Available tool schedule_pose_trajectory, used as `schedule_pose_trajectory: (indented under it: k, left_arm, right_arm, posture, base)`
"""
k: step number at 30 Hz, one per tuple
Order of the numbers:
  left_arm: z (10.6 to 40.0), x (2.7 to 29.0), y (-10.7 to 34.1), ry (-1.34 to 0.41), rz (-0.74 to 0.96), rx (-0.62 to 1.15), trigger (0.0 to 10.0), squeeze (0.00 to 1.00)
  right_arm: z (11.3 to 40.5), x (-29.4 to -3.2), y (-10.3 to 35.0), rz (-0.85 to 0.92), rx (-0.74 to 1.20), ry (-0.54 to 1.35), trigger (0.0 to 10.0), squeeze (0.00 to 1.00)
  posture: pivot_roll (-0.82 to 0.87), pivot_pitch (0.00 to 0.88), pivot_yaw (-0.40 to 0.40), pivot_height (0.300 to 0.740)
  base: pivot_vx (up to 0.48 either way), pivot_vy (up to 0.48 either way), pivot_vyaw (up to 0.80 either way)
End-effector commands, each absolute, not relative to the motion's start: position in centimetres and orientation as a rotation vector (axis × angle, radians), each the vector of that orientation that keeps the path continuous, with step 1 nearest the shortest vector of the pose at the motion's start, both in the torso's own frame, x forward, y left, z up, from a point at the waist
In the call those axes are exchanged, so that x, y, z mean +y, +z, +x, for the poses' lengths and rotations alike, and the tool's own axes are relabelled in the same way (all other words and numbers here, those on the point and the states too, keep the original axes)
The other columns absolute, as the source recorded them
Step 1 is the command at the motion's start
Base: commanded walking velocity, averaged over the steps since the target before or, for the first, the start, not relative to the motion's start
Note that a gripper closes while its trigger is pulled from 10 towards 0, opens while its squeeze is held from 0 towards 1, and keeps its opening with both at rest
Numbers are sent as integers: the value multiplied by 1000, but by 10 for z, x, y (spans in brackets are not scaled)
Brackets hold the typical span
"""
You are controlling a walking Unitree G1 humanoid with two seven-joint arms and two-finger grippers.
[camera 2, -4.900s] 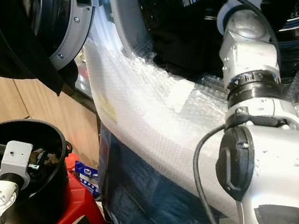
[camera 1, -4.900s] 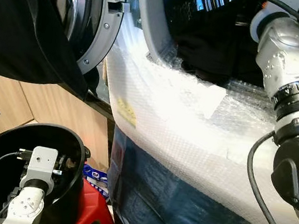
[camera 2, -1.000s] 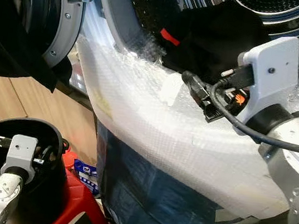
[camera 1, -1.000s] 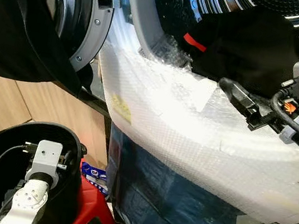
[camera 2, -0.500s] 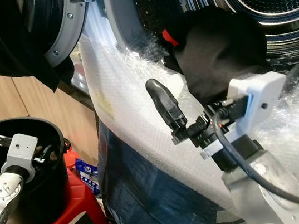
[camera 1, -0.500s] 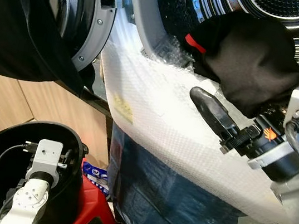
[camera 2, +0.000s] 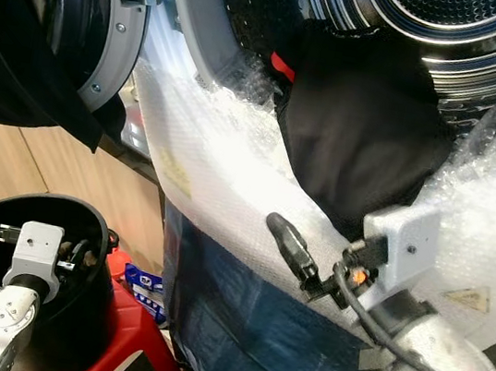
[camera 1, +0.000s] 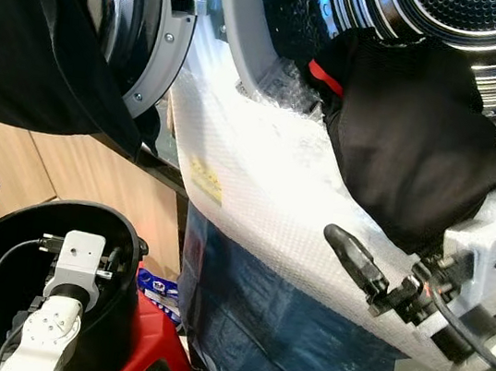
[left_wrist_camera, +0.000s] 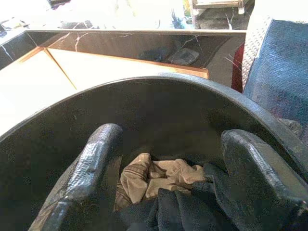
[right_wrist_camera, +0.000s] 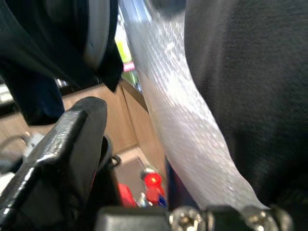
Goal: Clothes washing
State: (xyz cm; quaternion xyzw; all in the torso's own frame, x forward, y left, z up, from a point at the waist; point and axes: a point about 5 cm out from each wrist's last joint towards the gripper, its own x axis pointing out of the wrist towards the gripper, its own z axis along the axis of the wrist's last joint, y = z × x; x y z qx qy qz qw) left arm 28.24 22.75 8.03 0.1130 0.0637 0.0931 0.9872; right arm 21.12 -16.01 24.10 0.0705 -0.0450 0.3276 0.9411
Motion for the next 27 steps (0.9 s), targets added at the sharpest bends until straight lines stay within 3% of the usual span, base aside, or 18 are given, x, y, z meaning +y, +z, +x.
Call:
schedule_pose_trajectory:
  k: [1,6,9,11,25,26,27]
  left_arm:
    - [281,229,80,196,221,126,10000,0]
    - [281,228,80,196,216,123,10000,0]
    - [281,228,80,196,216,120,10000,0]
    - [281,228,80,199,214,118,10000,0]
    - [280,228,81,198,217,116,10000,0]
    - [280,228,81,198,216,117,10000,0]
    - [280,228,81,198,216,117,10000,0]
  right_arm:
    - [208,-159,243,179,-126,692,10000,0]
    - [191,-160,253,378,-309,802,10000,0]
    - [189,-168,253,483,-367,769,10000,0]
    - [192,-168,239,436,-283,731,10000,0]
    - [197,-168,240,448,-303,722,10000,0]
    - [197,-167,240,429,-300,733,9255,0]
    - [197,-167,240,429,-300,733,9255,0]
  posture:
    - [88,99,24,740]
    - [92,93,21,740]
    - [94,93,18,740]
    - [90,93,19,740]
    - [95,92,19,740]
    - [95,92,19,740]
    - [95,92,19,740]
  base:
    - [0,0,0]
    - [0,0,0]
    - [0,0,0]
    - [0,0,0]
    - [0,0,0]
    - [0,0,0]
    - [0,0,0]
